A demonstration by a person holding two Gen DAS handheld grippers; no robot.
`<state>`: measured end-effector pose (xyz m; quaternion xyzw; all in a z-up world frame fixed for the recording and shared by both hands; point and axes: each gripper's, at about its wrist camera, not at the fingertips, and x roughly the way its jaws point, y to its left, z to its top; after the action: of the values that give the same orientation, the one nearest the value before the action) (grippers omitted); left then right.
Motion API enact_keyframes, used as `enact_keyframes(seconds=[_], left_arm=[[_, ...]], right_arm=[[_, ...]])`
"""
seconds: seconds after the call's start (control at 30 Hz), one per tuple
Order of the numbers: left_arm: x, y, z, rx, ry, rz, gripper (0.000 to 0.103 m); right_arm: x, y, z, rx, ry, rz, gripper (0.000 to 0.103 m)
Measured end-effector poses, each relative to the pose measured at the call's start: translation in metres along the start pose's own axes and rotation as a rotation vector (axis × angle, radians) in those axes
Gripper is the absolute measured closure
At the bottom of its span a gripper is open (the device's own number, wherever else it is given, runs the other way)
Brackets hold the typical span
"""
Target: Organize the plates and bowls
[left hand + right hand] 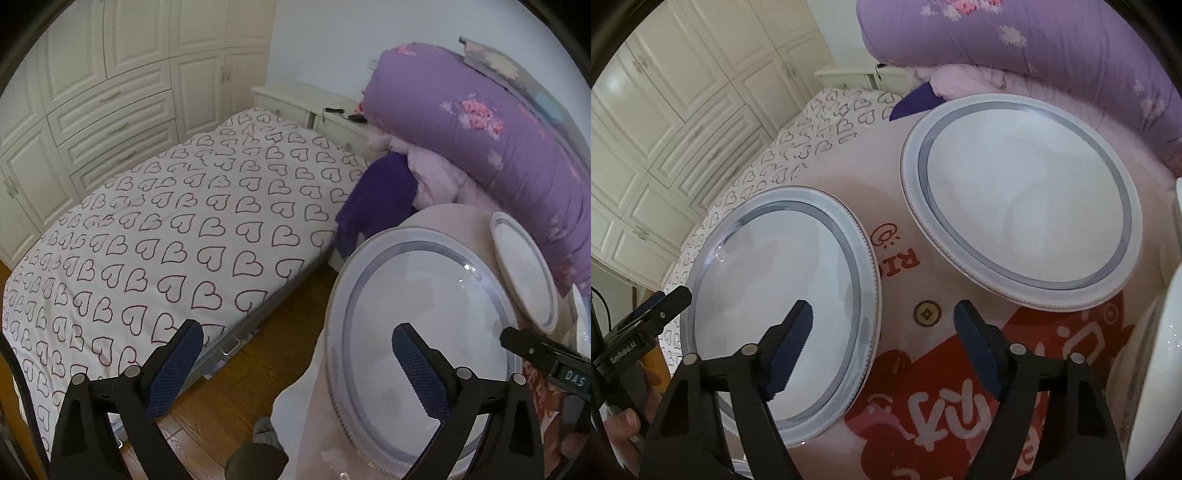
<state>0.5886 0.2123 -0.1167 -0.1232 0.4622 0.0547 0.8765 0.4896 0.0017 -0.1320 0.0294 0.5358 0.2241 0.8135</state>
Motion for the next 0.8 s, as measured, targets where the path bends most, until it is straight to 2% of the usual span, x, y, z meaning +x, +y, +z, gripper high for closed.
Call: enact_keyframes(seconds=[0.17, 0.23, 0.3, 0.37, 0.4, 0.43, 0.47, 0.6, 0.8], left_arm=[[0.013, 0.003, 0.002, -0.003, 0.039, -0.032, 0.029], [0.018, 0.007, 0.004, -0.006, 0.054, -0.038, 0.042], [0.021, 0.009, 0.005, -0.003, 0.073, -0.046, 0.052], [0.022, 0.012, 0.004, -0.008, 0.091, -0.085, 0.061], [0.021, 0.014, 0.005, -0.008, 0.090, -0.100, 0.068], [0.020, 0.015, 0.006, -0.003, 0.091, -0.115, 0.079], [0.019, 0.015, 0.007, 0.000, 0.093, -0.130, 0.085], [0.019, 0.022, 0.005, -0.007, 0.089, -0.124, 0.084], [0.017, 0.027, 0.000, -0.023, 0.087, -0.116, 0.084]], right_arm=[[0.007, 0.003, 0.003, -0.001, 0.015, 0.016, 0.036], [0.009, 0.006, 0.004, -0.004, 0.019, 0.028, 0.041], [0.011, 0.009, 0.005, -0.007, 0.027, 0.040, 0.050], [0.013, 0.013, 0.004, -0.018, 0.036, 0.045, 0.061], [0.014, 0.016, 0.004, -0.025, 0.039, 0.045, 0.067], [0.014, 0.018, 0.003, -0.031, 0.040, 0.040, 0.067], [0.013, 0.020, 0.002, -0.034, 0.036, 0.026, 0.067], [0.012, 0.015, 0.003, -0.001, 0.032, 0.020, 0.077], [0.008, 0.015, 0.000, 0.009, 0.026, 0.031, 0.079]])
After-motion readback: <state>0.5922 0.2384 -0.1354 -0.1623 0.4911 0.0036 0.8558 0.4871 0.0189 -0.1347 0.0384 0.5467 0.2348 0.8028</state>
